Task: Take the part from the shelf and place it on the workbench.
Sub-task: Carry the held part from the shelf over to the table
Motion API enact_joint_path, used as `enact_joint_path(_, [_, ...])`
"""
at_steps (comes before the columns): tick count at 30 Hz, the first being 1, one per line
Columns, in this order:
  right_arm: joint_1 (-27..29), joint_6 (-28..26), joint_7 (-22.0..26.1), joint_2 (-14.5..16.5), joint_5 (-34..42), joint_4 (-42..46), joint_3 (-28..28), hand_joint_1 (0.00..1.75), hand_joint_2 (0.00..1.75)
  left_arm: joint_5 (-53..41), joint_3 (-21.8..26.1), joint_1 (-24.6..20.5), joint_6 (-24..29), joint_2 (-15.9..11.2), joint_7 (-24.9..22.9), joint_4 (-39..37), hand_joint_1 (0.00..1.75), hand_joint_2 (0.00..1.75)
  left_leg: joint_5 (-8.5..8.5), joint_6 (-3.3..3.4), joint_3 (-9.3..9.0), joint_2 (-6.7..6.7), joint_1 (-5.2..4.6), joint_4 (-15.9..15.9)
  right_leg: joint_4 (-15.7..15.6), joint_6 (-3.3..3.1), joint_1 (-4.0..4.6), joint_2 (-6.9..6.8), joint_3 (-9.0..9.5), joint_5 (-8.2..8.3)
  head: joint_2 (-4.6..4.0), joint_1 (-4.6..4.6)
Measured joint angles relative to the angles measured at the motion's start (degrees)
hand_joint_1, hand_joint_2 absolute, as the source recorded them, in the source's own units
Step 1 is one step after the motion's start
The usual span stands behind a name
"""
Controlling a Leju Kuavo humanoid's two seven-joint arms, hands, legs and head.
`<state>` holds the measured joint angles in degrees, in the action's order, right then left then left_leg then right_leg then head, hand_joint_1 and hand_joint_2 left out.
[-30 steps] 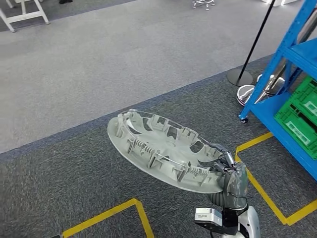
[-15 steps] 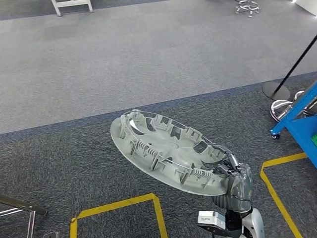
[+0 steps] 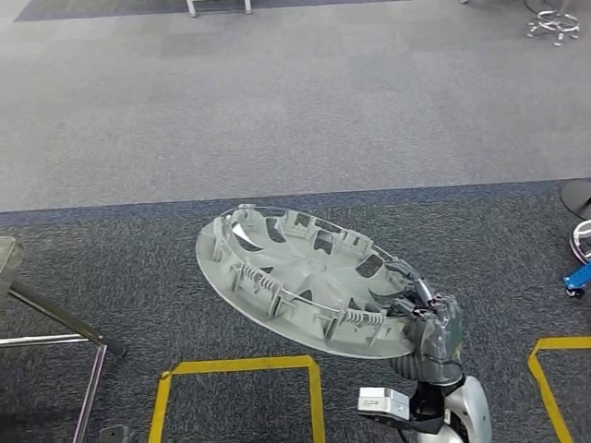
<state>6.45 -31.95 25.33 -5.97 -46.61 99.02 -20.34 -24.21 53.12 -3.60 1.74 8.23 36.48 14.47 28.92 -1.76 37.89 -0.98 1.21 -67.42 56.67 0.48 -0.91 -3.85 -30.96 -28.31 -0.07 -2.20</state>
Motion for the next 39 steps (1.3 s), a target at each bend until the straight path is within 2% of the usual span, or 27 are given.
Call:
enact_joint_path(1, [-0.33, 0.15, -0.13, -0.01, -0.4, -0.09, -0.36, 1.75, 1.75, -0.38, -0.2, -0.16, 0.16, 0.13, 0.05, 0.0, 0.0, 1.75, -1.29, -0.1, -1.94, -1.36, -0.09, 3.68, 0.05, 0.27, 0.07, -0.55, 0.07, -0.12, 0.0, -0.02])
enact_joint_path(2, [-0.84, 0.29, -0.3, -0.11, -0.91, -0.22, -0.8, 1.75, 1.75, -0.75, -0.45, -0.44, 0.33, 0.3, 0.1, 0.0, 0.0, 1.75, -2.27, 0.18, -3.42, -2.37, -0.25, 6.75, 0.16, 0.65, 0.18, -1.13, 0.11, -0.25, 0.0, 0.02])
enact_joint_path(3, [-1.4, 0.46, -0.44, -0.25, -1.43, -0.35, -1.27, 1.75, 1.75, -1.08, -0.69, -0.71, 0.47, 0.46, 0.12, 0.0, 0.0, 1.75, -2.45, 0.64, -3.97, -3.01, -0.51, 8.15, 0.26, 1.03, 0.29, -1.65, 0.13, -0.36, 0.0, 0.04])
enact_joint_path(5, [-2.65, 0.87, -0.8, -0.56, -2.55, -0.64, -2.33, 1.75, 1.75, -1.73, -1.13, -1.08, 0.77, 0.63, 0.12, 0.0, 0.0, 1.75, -2.43, 1.94, -3.69, -2.08, -0.99, 8.48, 0.31, 1.77, 0.27, -2.78, 0.22, -0.47, 0.0, 0.1])
enact_joint_path(6, [-3.3, 1.1, -1.03, -0.68, -3.12, -0.81, -2.9, 1.75, 1.75, -2.1, -1.35, -1.11, 0.97, 0.68, 0.11, 0.0, 0.0, 1.75, -2.54, 2.43, -3.65, -1.52, -1.06, 8.61, 0.48, 2.12, 0.08, -2.65, 0.15, -0.75, 0.0, 0.1])
enact_joint_path(8, [-4.45, 1.53, -1.43, -0.98, -4.05, -1.19, -4.06, 1.75, 1.75, -2.72, -1.89, -1.36, 1.43, 0.72, 0.11, 0.0, 0.0, 1.75, -2.86, 3.42, -3.63, -0.29, -1.05, 8.87, 3.31, 2.48, -0.24, -0.18, -1.25, -2.71, 0.0, 0.27])
enact_joint_path(10, [-5.07, 1.78, -1.64, -1.4, -4.67, -1.66, -5.1, 1.75, 1.75, -3.12, -2.34, -1.78, 1.75, 0.76, 0.11, 0.0, 0.0, 1.75, -3.05, 4.1, -3.48, 1.07, -1.16, 8.94, 10.58, 2.37, -0.24, 2.85, -4.93, -6.26, 0.0, 0.54])
enact_joint_path(11, [-5.24, 1.85, -1.78, -1.59, -4.85, -1.94, -5.55, 1.75, 1.75, -3.26, -2.52, -1.91, 1.85, 0.79, 0.11, 0.0, 0.0, 1.75, -3.1, 4.27, -3.42, 1.87, -1.33, 8.94, 14.5, 2.25, -0.17, 3.42, -6.99, -7.64, 0.0, 0.6])
enact_joint_path(12, [-5.39, 1.87, -1.96, -1.78, -5.02, -2.24, -5.94, 1.75, 1.75, -3.4, -2.66, -1.94, 1.95, 0.81, 0.11, 0.0, 0.0, 1.75, -3.14, 4.37, -3.4, 2.7, -1.53, 8.93, 16.98, 2.1, -0.12, 3.64, -8.43, -8.08, 0.0, 0.62])
enact_joint_path(13, [-5.58, 1.89, -2.18, -1.95, -5.25, -2.55, -6.32, 1.75, 1.75, -3.56, -2.81, -1.93, 2.09, 0.81, 0.1, 0.0, 0.0, 1.75, -3.17, 4.42, -3.42, 3.58, -1.7, 8.91, 17.4, 1.88, -0.05, 3.77, -8.95, -7.37, 0.0, 0.62])
enact_joint_path(14, [-5.82, 1.9, -2.4, -2.1, -5.54, -2.86, -6.73, 1.75, 1.75, -3.77, -2.98, -1.9, 2.24, 0.81, 0.1, 0.0, 0.0, 1.75, -3.19, 4.44, -3.46, 4.43, -1.82, 8.89, 15.47, 1.59, 0.01, 4.0, -8.32, -5.62, 0.0, 0.62])
enact_joint_path(15, [-6.15, 1.91, -2.56, -2.26, -5.9, -3.14, -7.17, 1.75, 1.75, -3.98, -3.12, -1.92, 2.39, 0.8, 0.09, 0.0, 0.0, 1.75, -3.2, 4.44, -3.51, 5.24, -1.88, 8.86, 11.82, 1.27, 0.08, 4.63, -6.78, -3.31, 0.0, 0.62])
enact_joint_path(17, [-7.2, 2.02, -2.82, -2.5, -6.62, -3.74, -8.19, 1.75, 1.75, -4.41, -3.45, -2.06, 2.58, 0.79, 0.07, 0.0, 0.0, 1.75, -3.25, 4.21, -3.29, 6.66, -1.92, 8.64, 4.55, 0.83, -0.04, 7.64, -3.41, -0.35, 0.0, 0.57])
enact_joint_path(19, [-8.25, 2.25, -3.15, -2.62, -7.18, -4.33, -9.21, 1.75, 1.75, -4.64, -3.69, -2.21, 2.68, 0.75, 0.03, 0.0, 0.0, 1.75, -3.51, 3.59, -2.67, 7.95, -1.67, 8.45, 1.7, 0.77, -0.06, 9.46, -1.98, -0.01, 0.0, 0.55])
enact_joint_path(21, [-9.05, 2.4, -3.45, -2.66, -7.56, -4.87, -10.01, 1.75, 1.75, -4.73, -3.88, -2.16, 2.75, 0.62, 0.01, 0.0, 0.0, 1.75, -3.68, 2.9, -2.24, 9.03, -1.36, 8.37, 1.21, 0.54, 0.03, 8.25, -1.66, 0.14, 0.0, 0.58])
enact_joint_path(22, [-9.44, 2.42, -3.55, -2.68, -7.7, -5.13, -10.35, 1.75, 1.75, -4.8, -3.97, -2.1, 2.81, 0.54, 0.02, 0.0, 0.0, 1.75, -3.3, 2.61, -1.99, 8.43, -1.4, 7.9, 0.92, 0.3, -0.01, 7.47, -1.42, 0.25, 0.0, 0.53])
enact_joint_path(23, [-9.83, 2.44, -3.62, -2.68, -7.83, -5.38, -10.73, 1.75, 1.75, -4.93, -4.06, -2.13, 2.95, 0.46, 0.05, 0.0, 0.0, 1.75, -2.35, 2.32, -1.3, 7.09, -1.48, 6.44, 0.62, 0.01, -0.08, 6.58, -1.2, 0.35, 0.0, 0.41])
enact_joint_path(25, [-10.52, 2.46, -3.82, -2.7, -8.18, -5.86, -11.5, 1.75, 1.75, -5.39, -4.33, -2.39, 3.46, 0.37, 0.14, 0.0, 0.0, 1.75, 0.9, 1.73, 1.6, 3.5, -1.46, 0.34, 0.36, -0.4, -0.04, 4.71, -0.9, 0.3, 0.0, 0.16])
enact_joint_path(27, [-11.13, 2.43, -4.28, -2.72, -8.72, -6.28, -12.23, 1.75, 1.75, -5.8, -4.64, -2.61, 3.95, 0.33, 0.22, 0.0, 0.0, 1.75, 3.2, 1.21, 4.75, 1.92, -1.08, -6.13, 0.39, -0.51, 0.05, 2.86, -0.8, 0.08, 0.0, 0.08])
enact_joint_path(28, [-11.38, 2.41, -4.57, -2.72, -9.04, -6.43, -12.54, 1.75, 1.75, -5.89, -4.76, -2.63, 4.09, 0.29, 0.25, 0.0, 0.0, 1.75, 2.94, 1.02, 5.21, 1.59, -0.88, -7.06, 0.4, -0.47, 0.06, 2.02, -0.72, -0.05, 0.0, 0.08])
enact_joint_path(29, [-11.58, 2.39, -4.85, -2.73, -9.34, -6.52, -12.82, 1.75, 1.75, -5.92, -4.85, -2.63, 4.17, 0.25, 0.27, 0.0, 0.0, 1.75, 1.58, 0.87, 4.5, 1.28, -0.7, -5.65, 0.41, -0.38, 0.06, 1.24, -0.57, -0.2, 0.0, 0.07])
enact_joint_path(30, [-11.73, 2.37, -5.05, -2.73, -9.61, -6.57, -13.04, 1.75, 1.75, -5.93, -4.92, -2.64, 4.23, 0.19, 0.3, 0.0, 0.0, 1.75, -0.52, 0.79, 2.75, 0.68, -0.58, -2.21, 0.41, -0.23, 0.06, 0.52, -0.33, -0.4, 0.0, 0.07])
enact_joint_path(32, [-12.1, 2.32, -5.26, -2.75, -9.95, -6.6, -13.39, 1.75, 1.75, -5.93, -5.05, -2.79, 4.29, 0.13, 0.44, 0.0, 0.0, 1.75, -3.26, 1.01, -1.02, -2.03, -0.95, 5.22, 0.5, 0.25, 0.32, -0.73, 0.05, -0.85, 0.0, 0.04])
enact_joint_path(34, [-12.61, 2.27, -5.34, -2.8, -10.09, -6.6, -13.65, 1.75, 1.75, -5.98, -5.13, -3.0, 4.33, 0.15, 0.62, 0.0, 0.0, 1.75, -3.38, 1.76, -2.21, -3.71, -1.51, 8.08, 0.55, 0.78, 0.71, -1.85, 0.19, -1.19, 0.0, 0.12])
enact_joint_path(36, [-13.24, 2.23, -5.43, -2.83, -10.45, -6.6, -13.92, 1.75, 1.75, -6.05, -5.17, -3.03, 4.43, 0.09, 0.72, 0.0, 0.0, 1.75, -3.31, 2.65, -2.08, -2.65, -1.62, 8.27, 0.49, 1.34, 0.76, -2.96, 0.42, -1.56, 0.0, 0.21])
enact_joint_path(37, [-13.61, 2.22, -5.51, -2.86, -10.86, -6.6, -14.09, 1.75, 1.75, -6.08, -5.2, -3.03, 4.47, 0.07, 0.75, 0.01, 0.0, 1.75, -3.33, 3.02, -2.16, -1.94, -1.55, 8.4, 0.84, 1.65, 0.61, -2.41, 0.37, -2.06, 0.0, 0.29])
enact_joint_path(39, [-14.25, 2.17, -5.69, -2.99, -11.83, -6.61, -14.45, 1.75, 1.75, -6.1, -5.27, -3.28, 4.55, 0.08, 0.76, 0.02, 0.0, 1.75, -3.47, 3.78, -2.37, -0.53, -1.34, 8.65, 4.58, 2.05, 0.33, 0.4, -1.37, -4.37, 0.0, 0.53])
